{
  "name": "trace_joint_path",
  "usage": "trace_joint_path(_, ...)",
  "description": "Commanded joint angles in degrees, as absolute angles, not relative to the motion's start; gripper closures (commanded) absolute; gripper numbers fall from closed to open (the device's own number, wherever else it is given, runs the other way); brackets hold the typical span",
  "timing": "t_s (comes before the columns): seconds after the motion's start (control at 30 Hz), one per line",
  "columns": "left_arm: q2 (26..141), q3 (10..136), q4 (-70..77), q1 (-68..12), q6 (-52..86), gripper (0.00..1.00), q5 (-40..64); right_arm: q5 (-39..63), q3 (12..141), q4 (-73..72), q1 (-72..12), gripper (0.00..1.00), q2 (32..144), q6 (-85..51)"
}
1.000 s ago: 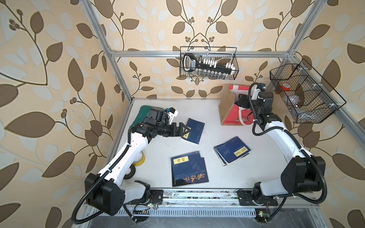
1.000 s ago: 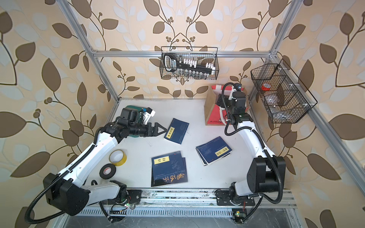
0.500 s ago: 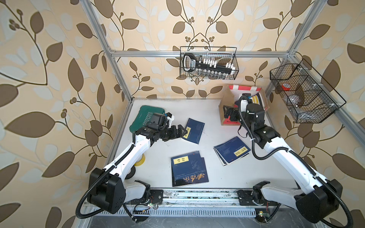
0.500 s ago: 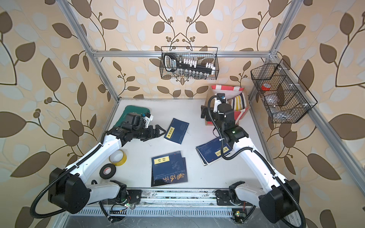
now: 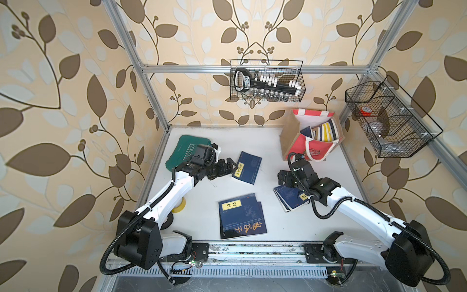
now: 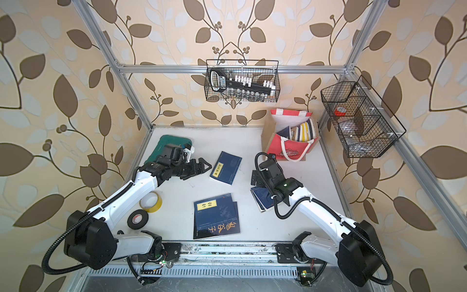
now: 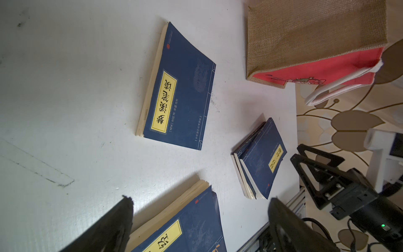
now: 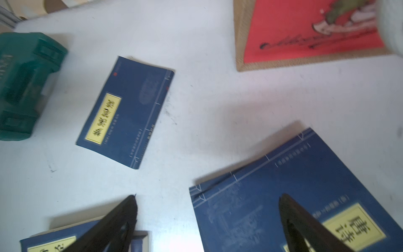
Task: Put the books into the canvas bag
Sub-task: Adjust the books at the center of the board.
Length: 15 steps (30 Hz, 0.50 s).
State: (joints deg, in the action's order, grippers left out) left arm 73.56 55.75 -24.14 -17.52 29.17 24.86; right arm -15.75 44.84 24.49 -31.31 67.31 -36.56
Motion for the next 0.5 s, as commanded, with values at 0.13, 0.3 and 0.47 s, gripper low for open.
trace_joint_path(0.13,70.9,54.4,-22.3,-17.1,29.4,0.05,24.1,-12.7,38.5,33.1,-19.4,0.02,66.2,-46.1)
trace_joint_path(0.3,71.4,54.5,-21.9,-17.1,29.2,0.06,25.0,-5.2,33.8,29.8,-3.3,0.02,65.7,-42.0)
trace_joint_path(0.47,71.8,54.5,-21.7,-17.1,29.3,0.06,25.6,-4.7,33.1,26.9,0.7,0.02,67.1,-39.4)
